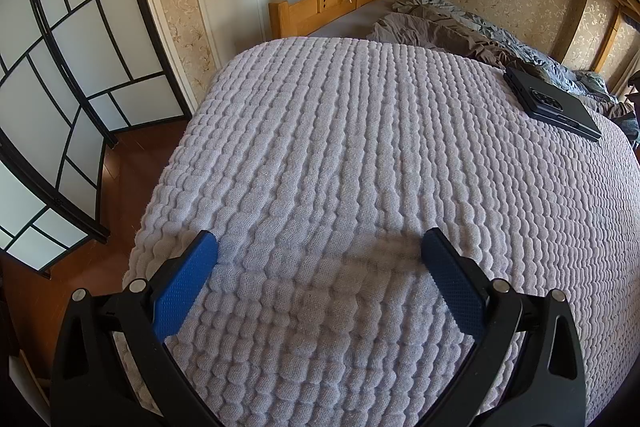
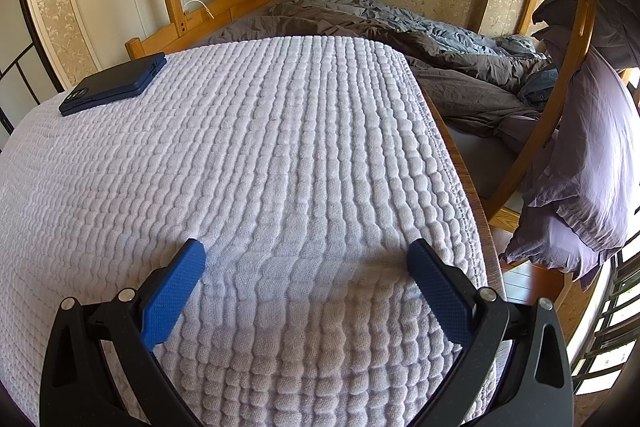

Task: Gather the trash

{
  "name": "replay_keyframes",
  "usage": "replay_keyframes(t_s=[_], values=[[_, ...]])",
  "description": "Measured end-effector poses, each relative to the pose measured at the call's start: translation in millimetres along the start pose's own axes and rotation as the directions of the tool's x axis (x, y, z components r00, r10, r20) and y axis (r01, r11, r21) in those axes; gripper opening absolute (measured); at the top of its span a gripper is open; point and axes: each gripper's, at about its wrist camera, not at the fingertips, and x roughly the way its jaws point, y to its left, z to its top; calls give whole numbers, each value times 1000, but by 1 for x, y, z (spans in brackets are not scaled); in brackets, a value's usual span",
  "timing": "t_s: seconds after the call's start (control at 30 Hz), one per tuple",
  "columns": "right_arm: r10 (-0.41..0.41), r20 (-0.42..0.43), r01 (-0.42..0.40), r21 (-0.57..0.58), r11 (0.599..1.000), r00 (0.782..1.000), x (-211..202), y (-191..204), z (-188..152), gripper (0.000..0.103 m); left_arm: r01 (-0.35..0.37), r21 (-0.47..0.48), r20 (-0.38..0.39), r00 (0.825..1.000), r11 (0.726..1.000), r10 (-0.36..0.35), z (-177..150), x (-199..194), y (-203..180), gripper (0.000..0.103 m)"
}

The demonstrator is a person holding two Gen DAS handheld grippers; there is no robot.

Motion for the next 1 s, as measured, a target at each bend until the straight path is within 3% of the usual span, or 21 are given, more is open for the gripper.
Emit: replay_keyframes(t_s=[1.0], values=[[0, 0, 0, 0, 1000, 1000, 0, -1, 0, 99, 5, 1, -1, 1000, 1000, -5, 0, 0, -2, 102]])
